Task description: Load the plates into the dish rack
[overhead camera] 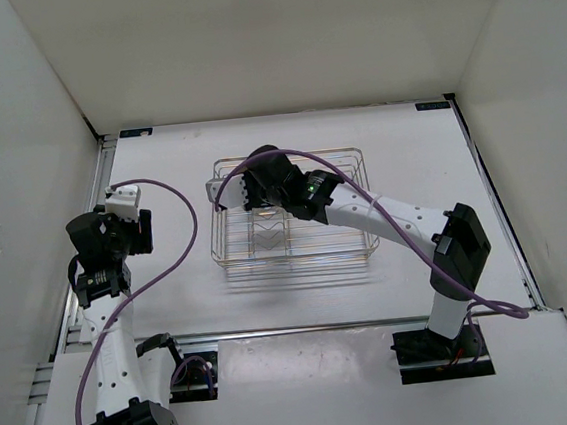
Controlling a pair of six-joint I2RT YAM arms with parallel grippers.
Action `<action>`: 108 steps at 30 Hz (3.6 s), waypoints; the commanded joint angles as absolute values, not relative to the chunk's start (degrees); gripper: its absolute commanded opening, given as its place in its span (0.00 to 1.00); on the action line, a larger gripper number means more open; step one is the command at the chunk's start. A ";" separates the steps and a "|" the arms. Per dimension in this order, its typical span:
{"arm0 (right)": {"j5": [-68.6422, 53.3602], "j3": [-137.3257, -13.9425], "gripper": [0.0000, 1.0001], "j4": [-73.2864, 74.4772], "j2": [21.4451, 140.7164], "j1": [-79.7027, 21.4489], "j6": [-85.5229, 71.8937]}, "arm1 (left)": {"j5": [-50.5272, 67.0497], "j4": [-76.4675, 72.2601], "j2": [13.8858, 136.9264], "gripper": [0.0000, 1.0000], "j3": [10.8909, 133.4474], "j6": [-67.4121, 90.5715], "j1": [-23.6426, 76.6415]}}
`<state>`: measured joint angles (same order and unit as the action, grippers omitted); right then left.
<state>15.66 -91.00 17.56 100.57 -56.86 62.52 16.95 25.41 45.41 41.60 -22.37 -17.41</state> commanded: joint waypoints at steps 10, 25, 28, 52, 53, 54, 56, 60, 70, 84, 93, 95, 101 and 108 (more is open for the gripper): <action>15.12 -91.32 0.00 13.10 99.67 -56.95 64.07 | 17.31 24.96 44.74 0.73 41.04 -21.62 -17.67; 13.98 -85.79 0.00 13.10 98.61 -56.95 61.08 | 17.31 24.96 44.74 0.73 41.04 -21.62 -17.67; 13.97 -84.99 0.00 13.62 98.09 -56.95 59.94 | 17.31 24.96 44.74 0.73 41.04 -21.62 -17.67; 11.34 -87.44 0.02 17.49 102.13 -58.00 50.36 | 17.31 24.43 44.21 0.73 39.99 -22.15 -17.67; 11.34 -87.97 0.03 17.49 102.83 -58.01 49.75 | 17.31 24.43 44.21 0.73 39.99 -22.15 -17.67; 11.34 -88.76 0.03 18.01 103.53 -58.01 49.75 | 17.31 24.43 44.21 0.73 39.99 -22.15 -17.67; 11.34 -89.47 0.05 18.02 104.23 -58.54 49.22 | 17.31 24.43 44.21 0.73 39.99 -22.15 -17.67; 11.34 -90.70 0.06 18.02 104.94 -58.54 48.70 | 16.79 24.43 43.68 0.73 39.99 -22.15 -17.67; 12.48 -88.25 0.20 19.07 104.41 -58.54 48.16 | 16.79 24.43 43.68 0.73 39.99 -22.15 -17.67; 19.50 -90.87 0.30 15.83 102.05 -58.54 52.38 | 17.84 24.43 42.63 0.73 39.46 -22.15 -19.78; 34.18 -91.76 1.00 -7.69 94.58 -44.95 71.81 | 21.70 24.43 42.63 0.76 39.46 -21.01 -21.62; 34.19 -93.59 1.00 -4.16 93.35 -40.45 68.14 | 22.49 24.43 43.15 0.80 39.46 -20.39 -22.14; 21.18 -100.69 1.00 28.56 91.68 -23.13 36.25 | 27.32 24.43 47.19 1.00 38.94 -18.63 -22.68; 19.80 -82.66 1.00 27.16 87.20 -11.53 24.20 | 30.84 25.58 53.08 1.00 39.55 -18.11 -22.68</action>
<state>24.05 -88.79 23.09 88.12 -13.93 33.50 26.65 25.28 51.92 39.68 -19.20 -22.39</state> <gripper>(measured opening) 0.997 0.990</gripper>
